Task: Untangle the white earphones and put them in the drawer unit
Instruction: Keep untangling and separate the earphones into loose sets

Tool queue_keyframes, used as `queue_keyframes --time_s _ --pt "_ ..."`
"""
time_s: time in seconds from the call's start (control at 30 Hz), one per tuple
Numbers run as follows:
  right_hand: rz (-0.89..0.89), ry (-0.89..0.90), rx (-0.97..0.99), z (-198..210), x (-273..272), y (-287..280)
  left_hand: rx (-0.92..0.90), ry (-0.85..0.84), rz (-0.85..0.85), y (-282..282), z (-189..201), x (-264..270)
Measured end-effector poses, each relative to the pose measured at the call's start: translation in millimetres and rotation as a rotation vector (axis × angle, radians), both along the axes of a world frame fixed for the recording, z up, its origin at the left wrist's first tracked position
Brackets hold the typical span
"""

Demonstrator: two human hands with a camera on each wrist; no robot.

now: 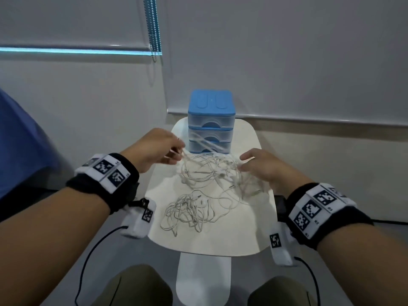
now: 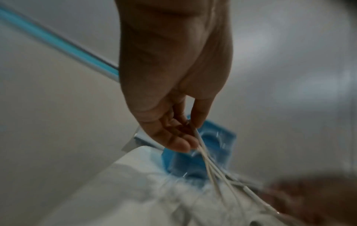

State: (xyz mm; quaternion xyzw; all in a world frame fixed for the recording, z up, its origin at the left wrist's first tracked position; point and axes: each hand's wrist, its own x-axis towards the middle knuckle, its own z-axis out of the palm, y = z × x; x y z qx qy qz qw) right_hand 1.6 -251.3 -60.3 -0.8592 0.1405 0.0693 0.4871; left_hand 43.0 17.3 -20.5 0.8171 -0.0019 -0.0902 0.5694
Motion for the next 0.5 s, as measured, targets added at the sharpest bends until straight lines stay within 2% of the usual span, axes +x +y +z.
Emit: queue_keyframes --time_s 0.07,0.17,0.37,0.5 --pt "0.061 0.016 -0.071 -9 1 1 0.197 0.027 -0.007 1 -13 3" --pt "0.125 0.060 -0.213 -20 5 2 0.384 0.059 -0.038 5 -25 5" --pt "0.172 0.077 -0.301 -23 8 -2 0.522 0.003 -0.082 8 -26 10" --pt "0.160 0.071 -0.299 -26 11 -3 0.610 -0.204 -0.150 2 -11 -2"
